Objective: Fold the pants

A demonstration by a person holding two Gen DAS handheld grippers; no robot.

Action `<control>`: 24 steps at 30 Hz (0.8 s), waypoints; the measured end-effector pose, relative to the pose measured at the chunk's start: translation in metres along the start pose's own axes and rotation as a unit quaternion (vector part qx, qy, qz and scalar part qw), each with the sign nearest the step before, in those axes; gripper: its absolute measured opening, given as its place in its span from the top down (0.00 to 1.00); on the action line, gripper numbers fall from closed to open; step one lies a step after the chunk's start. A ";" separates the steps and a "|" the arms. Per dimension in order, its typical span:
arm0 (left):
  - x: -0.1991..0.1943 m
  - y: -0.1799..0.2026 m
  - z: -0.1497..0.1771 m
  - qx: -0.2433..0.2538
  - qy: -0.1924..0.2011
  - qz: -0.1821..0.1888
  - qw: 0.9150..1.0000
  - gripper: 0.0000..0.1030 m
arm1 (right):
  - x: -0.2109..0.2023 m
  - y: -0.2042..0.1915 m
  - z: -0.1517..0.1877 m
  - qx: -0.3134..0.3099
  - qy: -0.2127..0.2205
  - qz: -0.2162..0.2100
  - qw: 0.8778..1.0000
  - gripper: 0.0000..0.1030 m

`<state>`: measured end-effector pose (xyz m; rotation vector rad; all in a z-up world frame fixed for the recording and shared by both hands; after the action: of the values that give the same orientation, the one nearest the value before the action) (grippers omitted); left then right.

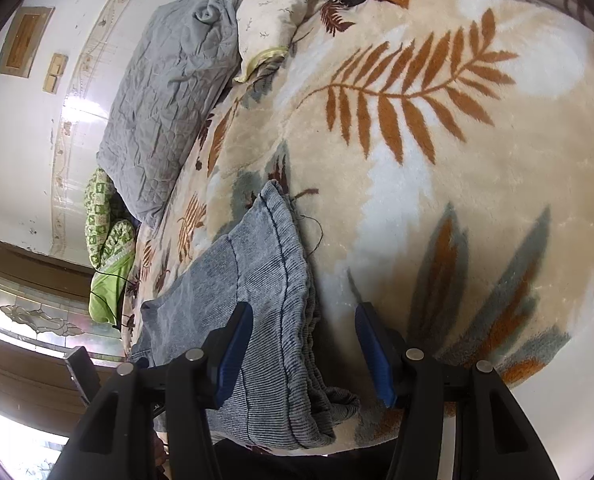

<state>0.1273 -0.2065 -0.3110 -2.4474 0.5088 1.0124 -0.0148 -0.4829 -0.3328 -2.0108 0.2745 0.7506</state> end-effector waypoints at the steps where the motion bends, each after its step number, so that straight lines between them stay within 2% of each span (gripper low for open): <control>1: 0.001 0.000 0.000 0.000 0.000 0.000 1.000 0.00 | 0.000 0.000 0.000 0.000 -0.001 0.000 1.000 0.45; 17: 0.006 -0.001 0.005 -0.010 0.002 0.005 1.000 0.00 | -0.005 0.002 0.004 0.009 -0.004 -0.007 1.000 0.45; 24: -0.008 -0.006 -0.001 -0.016 0.014 -0.005 1.000 0.00 | -0.012 -0.004 0.007 0.005 -0.003 -0.011 1.000 0.45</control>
<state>0.1253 -0.2002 -0.3028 -2.4926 0.4935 0.9896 -0.0257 -0.4763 -0.3254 -1.9985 0.2509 0.7405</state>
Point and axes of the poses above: each gripper's, at about its wrist camera, not at the fingertips, and x roughly the way its jaws point, y to its right, z to its underside, the point moved 8 cm from there along x, roughly the way its jaws point, and after that the axes turned 15 degrees about y, right-handed, at the moved point
